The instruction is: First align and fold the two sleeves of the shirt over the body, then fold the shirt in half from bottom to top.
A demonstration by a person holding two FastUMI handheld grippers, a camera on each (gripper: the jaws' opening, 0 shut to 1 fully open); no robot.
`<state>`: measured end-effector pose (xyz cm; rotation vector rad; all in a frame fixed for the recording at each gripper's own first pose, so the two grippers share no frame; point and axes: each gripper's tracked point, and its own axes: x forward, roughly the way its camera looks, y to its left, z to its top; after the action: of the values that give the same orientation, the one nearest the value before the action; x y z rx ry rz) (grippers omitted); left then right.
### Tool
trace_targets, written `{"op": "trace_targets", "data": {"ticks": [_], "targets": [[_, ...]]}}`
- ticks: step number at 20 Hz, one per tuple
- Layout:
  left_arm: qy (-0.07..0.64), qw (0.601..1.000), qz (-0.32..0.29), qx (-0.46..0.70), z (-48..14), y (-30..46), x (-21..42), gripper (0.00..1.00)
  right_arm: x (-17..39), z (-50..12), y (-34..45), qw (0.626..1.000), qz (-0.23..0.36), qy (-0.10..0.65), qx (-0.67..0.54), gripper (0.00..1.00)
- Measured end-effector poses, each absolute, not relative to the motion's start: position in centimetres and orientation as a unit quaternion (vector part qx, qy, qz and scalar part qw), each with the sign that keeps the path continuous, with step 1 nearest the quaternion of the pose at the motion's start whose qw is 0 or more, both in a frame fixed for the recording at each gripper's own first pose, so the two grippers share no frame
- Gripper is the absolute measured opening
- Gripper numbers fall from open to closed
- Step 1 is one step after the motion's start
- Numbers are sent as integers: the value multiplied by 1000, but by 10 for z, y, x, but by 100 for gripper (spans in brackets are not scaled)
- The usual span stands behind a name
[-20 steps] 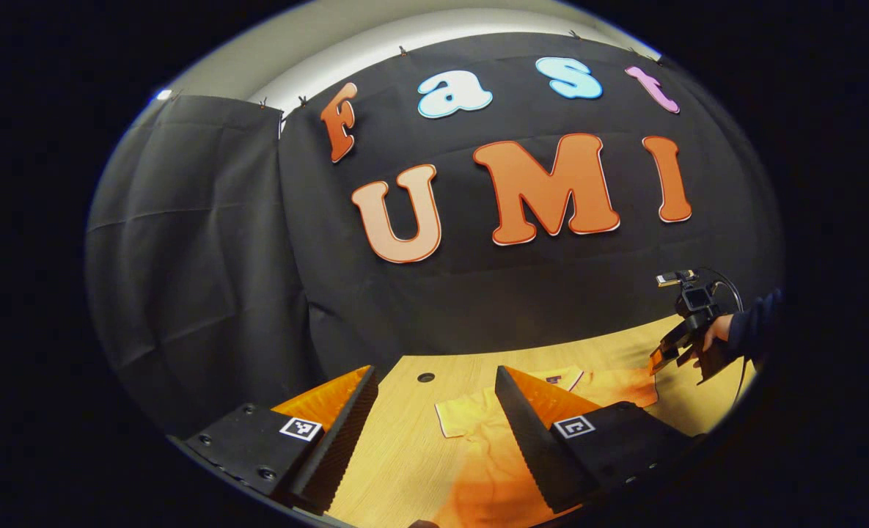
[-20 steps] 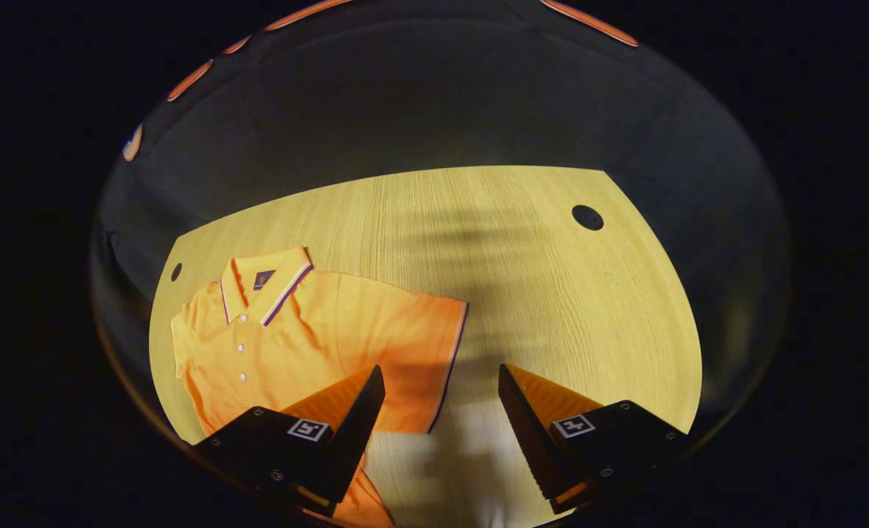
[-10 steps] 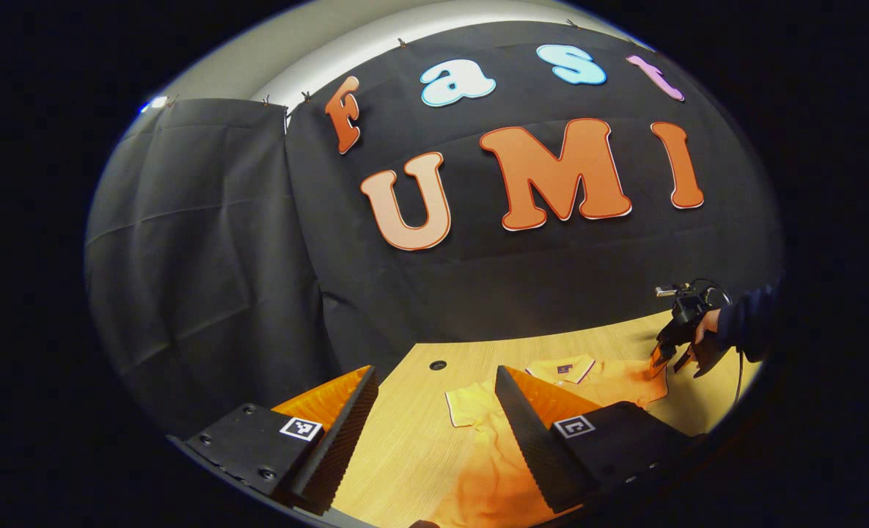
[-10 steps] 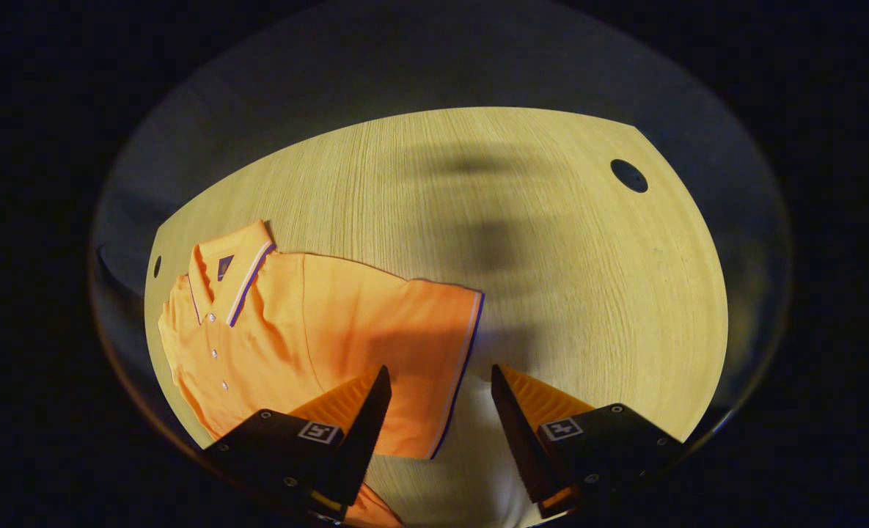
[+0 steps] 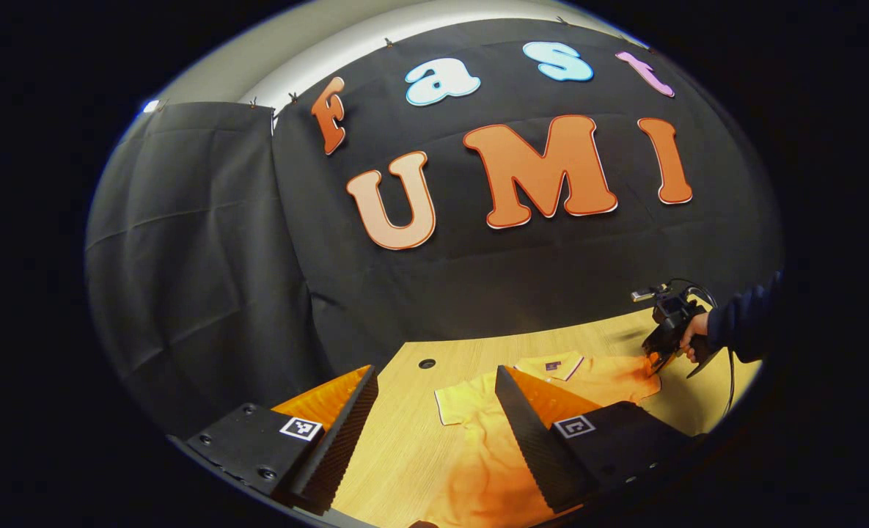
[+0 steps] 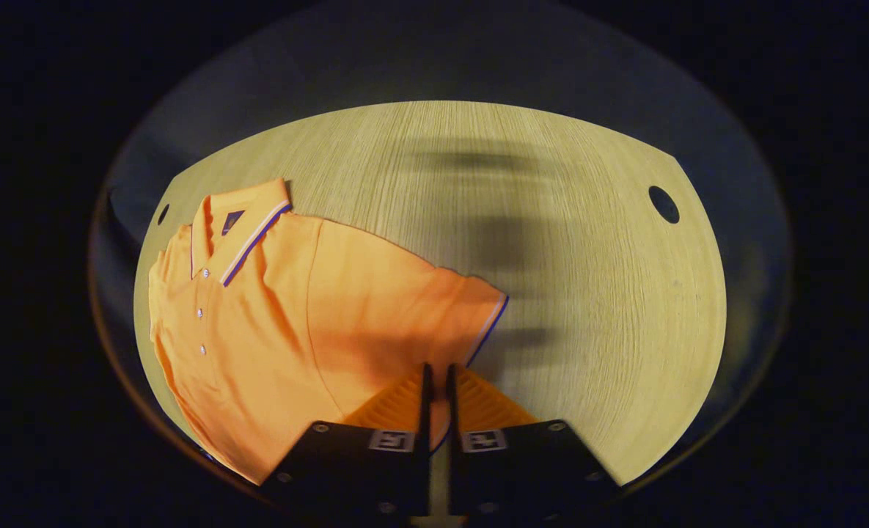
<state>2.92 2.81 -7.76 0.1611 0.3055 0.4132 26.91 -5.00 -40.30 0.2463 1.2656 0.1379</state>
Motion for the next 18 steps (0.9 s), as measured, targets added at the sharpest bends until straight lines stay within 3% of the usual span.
{"op": "trace_targets", "data": {"ticks": [1,4,12,14,18], "targets": [[151,965,201,78,-76,26,30,99,269,-398,-43,789,69,593,142,8],[148,966,194,87,-74,22,34,100,286,-375,-44,820,80,546,151,8],[148,968,188,83,-75,26,32,99,283,-329,17,827,145,525,139,7],[143,969,186,77,-76,30,30,99,280,-320,35,826,155,520,149,8],[143,973,177,45,-87,48,31,99,276,-292,66,820,184,507,191,19]]}}
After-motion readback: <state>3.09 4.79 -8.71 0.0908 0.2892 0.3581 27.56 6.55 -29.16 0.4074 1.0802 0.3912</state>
